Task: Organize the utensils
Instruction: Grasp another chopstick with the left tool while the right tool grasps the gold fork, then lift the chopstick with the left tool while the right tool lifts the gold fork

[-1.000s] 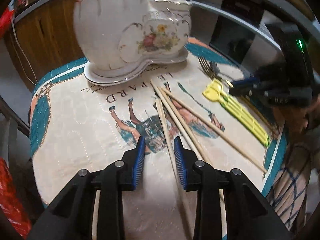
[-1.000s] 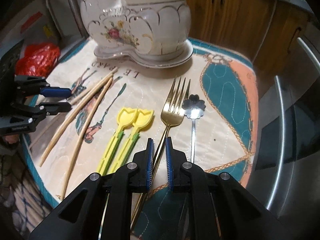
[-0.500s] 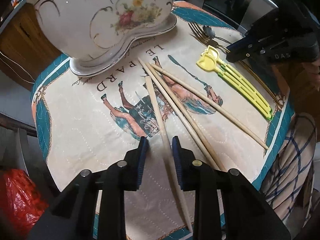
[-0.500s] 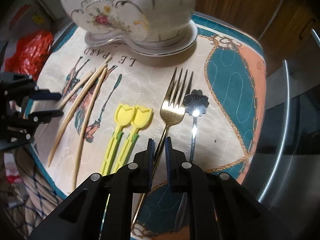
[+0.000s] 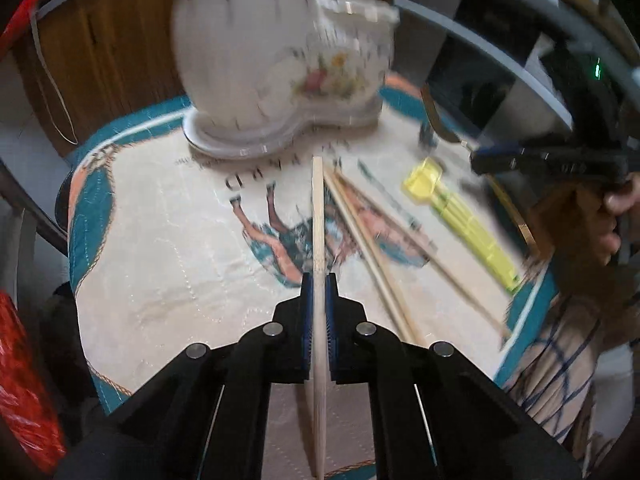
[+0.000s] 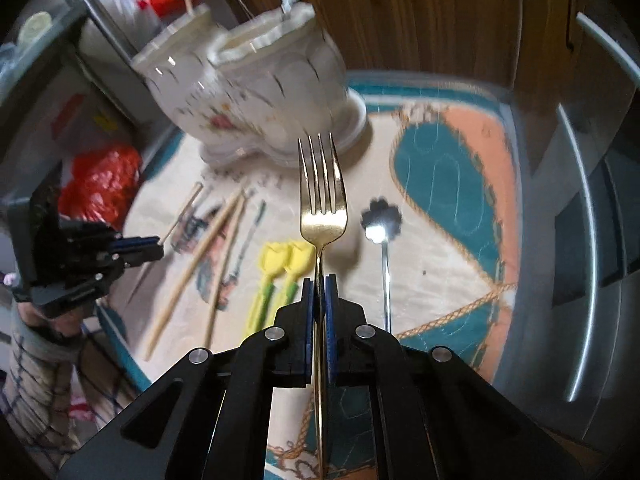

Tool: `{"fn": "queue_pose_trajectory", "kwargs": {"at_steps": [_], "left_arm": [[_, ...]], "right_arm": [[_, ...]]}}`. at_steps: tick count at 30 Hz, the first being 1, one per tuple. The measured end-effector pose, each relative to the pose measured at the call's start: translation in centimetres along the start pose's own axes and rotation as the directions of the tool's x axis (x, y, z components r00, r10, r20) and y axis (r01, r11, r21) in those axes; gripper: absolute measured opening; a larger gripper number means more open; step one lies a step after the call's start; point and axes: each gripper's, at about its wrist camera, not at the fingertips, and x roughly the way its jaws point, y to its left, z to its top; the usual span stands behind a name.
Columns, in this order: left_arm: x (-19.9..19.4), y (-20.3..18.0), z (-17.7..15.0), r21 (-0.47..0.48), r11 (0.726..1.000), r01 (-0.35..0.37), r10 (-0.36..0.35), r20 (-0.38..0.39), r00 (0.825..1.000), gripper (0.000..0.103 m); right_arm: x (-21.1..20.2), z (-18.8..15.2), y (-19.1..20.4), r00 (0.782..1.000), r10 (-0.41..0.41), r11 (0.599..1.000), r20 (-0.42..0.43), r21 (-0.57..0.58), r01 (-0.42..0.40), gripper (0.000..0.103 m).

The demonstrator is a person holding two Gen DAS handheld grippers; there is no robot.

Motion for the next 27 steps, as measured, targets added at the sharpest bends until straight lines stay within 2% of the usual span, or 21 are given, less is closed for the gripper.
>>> {"fn": "queue_pose_trajectory", "kwargs": {"at_steps": [3, 6, 7, 11, 17, 23, 27], "left_arm": [[-2.7, 0.2, -0.2, -0.04, 0.999, 0.022, -0.017, 0.124, 0.992, 0.005], [-5.3, 0.5, 0.1, -0.064, 0.996, 0.06, -0.042, 0.25, 0.967, 0.005], [-6.3, 0.7, 0.3, -0.07, 0.994, 0.085, -0.06, 0.309, 0.949, 0.005], [-8.9, 0.7, 1.1, -0.076, 0.989, 0.129, -0.081, 0.449, 0.89, 0.005], [-10.3, 1.5, 2.6, -0.082, 0.986, 0.148, -0.079, 0.553, 0.829, 0.005], [-11.6, 3.1, 3.8, -0.088, 0.978, 0.19, -0.087, 0.656, 0.75, 0.005], [-12.0, 3.3, 5.9, -0.073, 0.977, 0.202, -0.094, 0.7, 0.707, 0.005]], "right_arm": [[-1.7, 0.3, 1.1, 0.996, 0.013, 1.0, 0.085, -0.028, -0.01, 0.007], [-3.6, 0.2, 1.9, 0.984, 0.03, 0.998, 0.178, -0.051, -0.021, 0.007], [-4.3, 0.2, 2.1, 0.976, 0.035, 0.998, 0.213, -0.056, -0.023, 0.007], [-5.7, 0.2, 2.9, 0.944, 0.069, 0.996, 0.321, -0.076, -0.047, 0.007], [-6.7, 1.8, 4.0, 0.898, 0.117, 0.991, 0.424, -0.108, -0.079, 0.007], [-7.1, 3.1, 4.3, 0.871, 0.114, 0.989, 0.478, -0.139, -0.053, 0.007], [-8.2, 4.4, 4.2, 0.833, 0.136, 0.987, 0.537, -0.147, -0.066, 0.007]]}}
